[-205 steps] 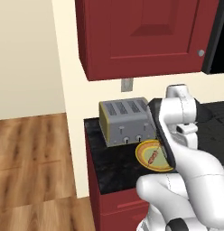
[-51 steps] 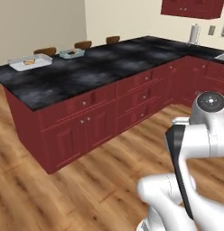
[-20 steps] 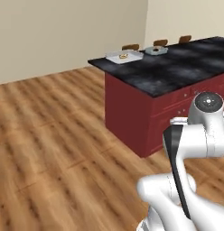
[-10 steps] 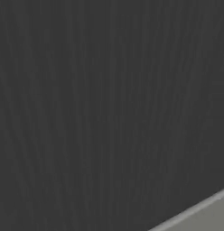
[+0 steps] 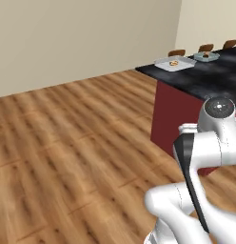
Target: Place the cold items (sweet potato and peach) from the fridge in one tupperware on the dining counter. Place the warm items (hot dog and kebab skewer) in the stove area in another tupperware.
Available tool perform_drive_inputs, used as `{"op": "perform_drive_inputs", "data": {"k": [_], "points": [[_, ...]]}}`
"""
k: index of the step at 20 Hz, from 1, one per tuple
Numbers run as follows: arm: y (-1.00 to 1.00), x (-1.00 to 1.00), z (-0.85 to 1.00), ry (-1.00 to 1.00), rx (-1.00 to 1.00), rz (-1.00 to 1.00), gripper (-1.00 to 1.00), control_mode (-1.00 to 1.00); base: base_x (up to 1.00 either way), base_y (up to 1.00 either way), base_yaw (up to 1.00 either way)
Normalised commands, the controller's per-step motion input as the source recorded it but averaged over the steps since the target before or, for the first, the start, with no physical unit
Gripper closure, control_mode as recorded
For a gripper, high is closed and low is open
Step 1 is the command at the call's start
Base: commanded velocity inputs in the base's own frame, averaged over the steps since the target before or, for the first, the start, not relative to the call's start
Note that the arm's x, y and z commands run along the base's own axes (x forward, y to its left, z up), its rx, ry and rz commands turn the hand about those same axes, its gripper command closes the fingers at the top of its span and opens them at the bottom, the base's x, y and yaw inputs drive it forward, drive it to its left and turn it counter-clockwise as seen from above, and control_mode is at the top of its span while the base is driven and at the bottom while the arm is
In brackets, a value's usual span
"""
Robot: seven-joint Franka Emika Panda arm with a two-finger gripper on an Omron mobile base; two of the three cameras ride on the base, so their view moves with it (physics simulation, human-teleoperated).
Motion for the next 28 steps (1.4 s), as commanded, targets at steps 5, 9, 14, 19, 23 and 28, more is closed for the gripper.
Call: {"op": "perform_drive_inputs", "data": {"k": [5, 9, 14, 19, 23, 28], "points": [[0.00, 0.00, 0.00, 0.00, 0.00, 0.00, 1.00, 1.00, 1.00, -0.19, -0.16], [0.00, 0.00, 0.00, 0.00, 0.00, 0.00, 1.00, 1.00, 1.00, -0.15, -0.22], [0.00, 0.00, 0.00, 0.00, 0.00, 0.00, 1.00, 1.00, 1.00, 0.20, -0.40], [0.00, 0.00, 0.00, 0.00, 0.00, 0.00, 1.00, 1.00, 1.00, 0.41, -0.47], [0.00, 0.00, 0.00, 0.00, 0.00, 0.00, 1.00, 1.00, 1.00, 0.59, -0.42], [0.00, 0.00, 0.00, 0.00, 0.00, 0.00, 1.00, 1.00, 1.00, 0.56, -0.39]]}}
